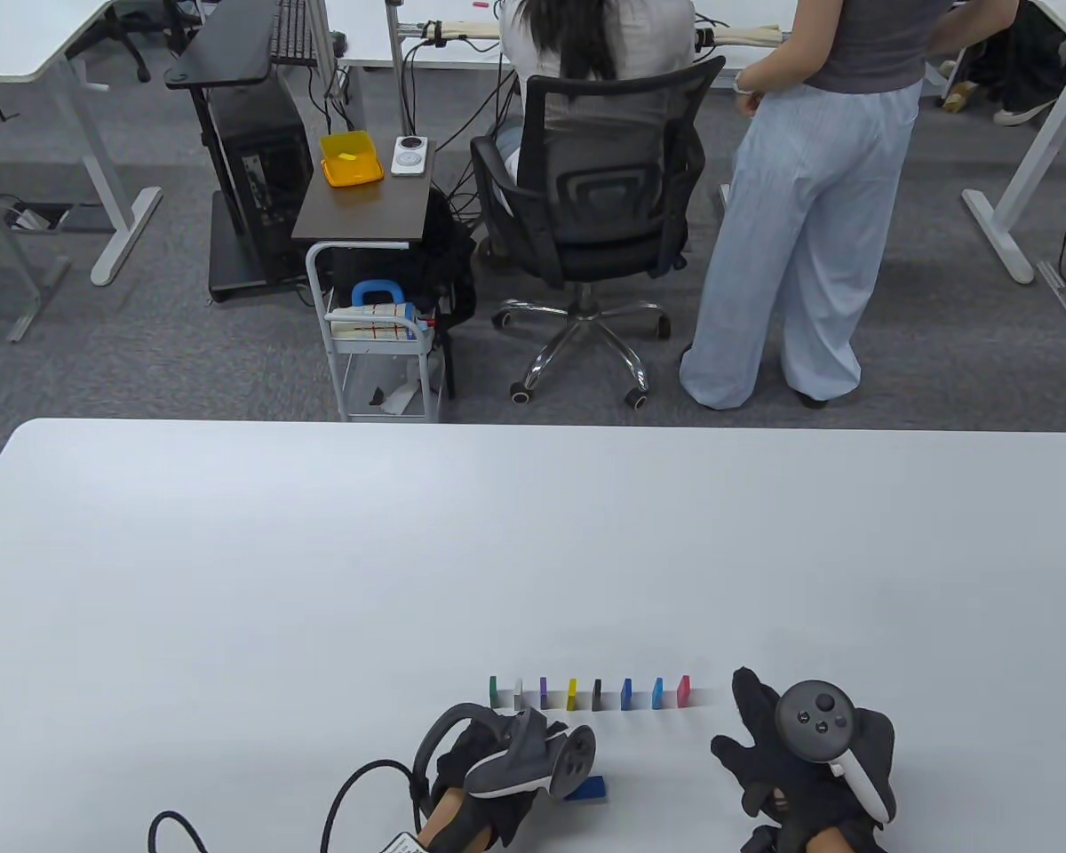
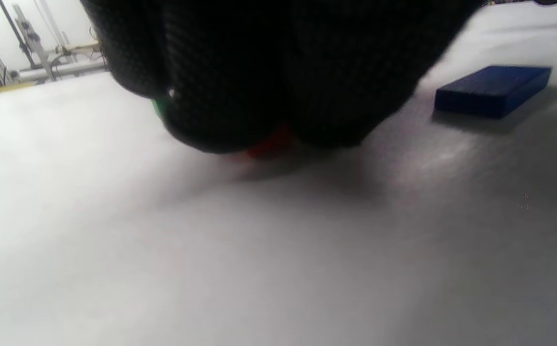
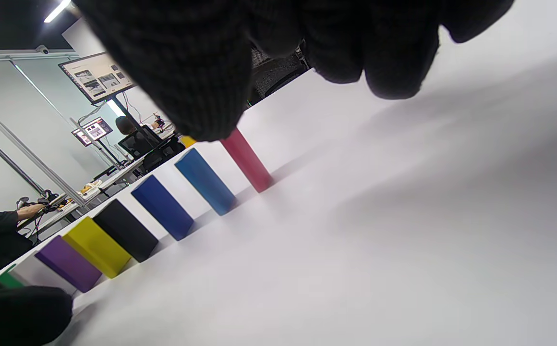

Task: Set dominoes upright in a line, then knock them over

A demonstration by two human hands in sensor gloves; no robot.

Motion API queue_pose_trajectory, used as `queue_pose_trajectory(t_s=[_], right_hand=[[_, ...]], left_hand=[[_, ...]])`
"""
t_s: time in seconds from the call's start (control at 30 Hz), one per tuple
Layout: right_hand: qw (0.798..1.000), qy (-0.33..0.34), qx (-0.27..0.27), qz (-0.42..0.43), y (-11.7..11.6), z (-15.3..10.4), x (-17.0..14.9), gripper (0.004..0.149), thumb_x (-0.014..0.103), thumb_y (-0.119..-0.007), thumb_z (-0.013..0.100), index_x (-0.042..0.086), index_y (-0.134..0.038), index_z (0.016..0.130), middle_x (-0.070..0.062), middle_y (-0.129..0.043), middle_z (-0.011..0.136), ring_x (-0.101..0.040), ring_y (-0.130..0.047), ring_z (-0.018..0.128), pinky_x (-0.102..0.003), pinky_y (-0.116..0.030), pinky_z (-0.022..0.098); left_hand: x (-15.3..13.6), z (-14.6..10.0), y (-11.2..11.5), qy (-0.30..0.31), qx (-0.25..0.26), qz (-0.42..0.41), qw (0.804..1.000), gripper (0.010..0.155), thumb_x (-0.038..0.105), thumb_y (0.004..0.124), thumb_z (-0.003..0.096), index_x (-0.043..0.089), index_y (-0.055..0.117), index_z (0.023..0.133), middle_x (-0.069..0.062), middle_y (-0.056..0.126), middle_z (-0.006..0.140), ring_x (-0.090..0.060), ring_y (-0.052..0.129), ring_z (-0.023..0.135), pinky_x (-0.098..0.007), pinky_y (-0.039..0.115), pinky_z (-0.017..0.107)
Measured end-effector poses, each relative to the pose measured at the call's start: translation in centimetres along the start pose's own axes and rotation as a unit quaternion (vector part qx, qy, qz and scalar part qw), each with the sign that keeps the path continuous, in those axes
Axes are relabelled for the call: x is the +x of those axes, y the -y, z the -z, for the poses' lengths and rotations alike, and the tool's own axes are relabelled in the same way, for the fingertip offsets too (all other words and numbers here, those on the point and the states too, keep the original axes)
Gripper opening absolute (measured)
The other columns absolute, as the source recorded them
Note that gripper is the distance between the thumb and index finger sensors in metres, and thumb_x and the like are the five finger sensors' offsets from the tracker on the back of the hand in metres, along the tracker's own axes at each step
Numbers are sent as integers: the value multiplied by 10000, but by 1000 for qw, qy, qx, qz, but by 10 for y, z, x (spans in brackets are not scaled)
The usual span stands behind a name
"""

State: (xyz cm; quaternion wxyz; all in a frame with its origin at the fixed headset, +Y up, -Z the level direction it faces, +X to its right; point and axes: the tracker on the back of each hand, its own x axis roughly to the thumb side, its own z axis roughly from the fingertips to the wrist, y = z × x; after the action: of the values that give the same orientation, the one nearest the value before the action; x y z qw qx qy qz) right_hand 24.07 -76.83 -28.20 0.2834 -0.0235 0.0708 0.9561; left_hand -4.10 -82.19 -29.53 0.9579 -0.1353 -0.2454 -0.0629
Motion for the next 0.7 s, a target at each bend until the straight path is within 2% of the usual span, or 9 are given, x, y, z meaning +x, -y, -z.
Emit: queue_pose_trajectory(t_s=[0.03, 0.13, 0.23, 0.3, 0.43, 0.53, 0.7], right_hand=[[1000, -1, 0, 0, 0, 0, 0, 806, 397, -890, 392, 97, -552, 1059, -237, -652, 1029, -487, -782, 874, -642, -587, 677], [1000, -2, 1, 1, 0, 1, -1, 804, 396, -891, 392, 98, -555, 1059, -237, -654, 1028, -490, -782, 873, -644, -586, 676], [1000, -2, 2, 1, 0, 1, -1, 804, 398, -891, 391, 98, -556, 1058, -236, -655, 1027, -490, -783, 872, -643, -587, 676], [1000, -1, 2, 2, 0, 1, 0, 803, 398, -891, 392, 99, -557, 1058, -238, -654, 1028, -488, -783, 873, -643, -588, 676], [1000, -1, 2, 0, -1, 0, 1, 803, 399, -890, 391, 98, -559, 1057, -237, -654, 1027, -488, -784, 872, -644, -588, 674], [1000, 1, 1, 0, 0, -1, 1, 803, 401, -889, 391, 98, -560, 1057, -236, -656, 1027, -487, -787, 870, -643, -589, 674], [1000, -2, 1, -1, 0, -1, 1, 804, 400, -890, 391, 97, -558, 1058, -236, -655, 1027, -489, -785, 871, -643, -588, 675]], left_hand=[[-2, 2, 3, 2, -3, -12, 1000, 623, 328, 965, 339, 425, 742, 912, -45, 931, 865, -81, 1069, 409, -404, 850, 638], [-18, -3, -14, 7, 21, -64, 998, 530, 331, 961, 345, 389, 827, 854, -57, 930, 863, -76, 1080, 406, -401, 861, 637], [-41, -18, -34, -8, 86, -123, 989, 516, 333, 970, 338, 366, 842, 837, -58, 939, 852, -76, 1087, 430, -402, 865, 642], [-57, -24, -41, -21, 111, -158, 981, 505, 333, 969, 340, 360, 848, 830, -59, 936, 854, -81, 1086, 444, -407, 864, 644], [-84, -44, -45, -63, 158, -204, 964, 478, 329, 971, 342, 339, 852, 805, -55, 930, 860, -87, 1086, 462, -412, 861, 647], [-97, -47, -43, -87, 164, -220, 958, 452, 321, 973, 342, 325, 855, 778, -41, 926, 869, -91, 1088, 476, -415, 860, 649], [-102, -43, -37, -128, 157, -185, 962, 430, 298, 974, 343, 337, 870, 759, -5, 932, 882, -106, 1092, 505, -423, 853, 654]])
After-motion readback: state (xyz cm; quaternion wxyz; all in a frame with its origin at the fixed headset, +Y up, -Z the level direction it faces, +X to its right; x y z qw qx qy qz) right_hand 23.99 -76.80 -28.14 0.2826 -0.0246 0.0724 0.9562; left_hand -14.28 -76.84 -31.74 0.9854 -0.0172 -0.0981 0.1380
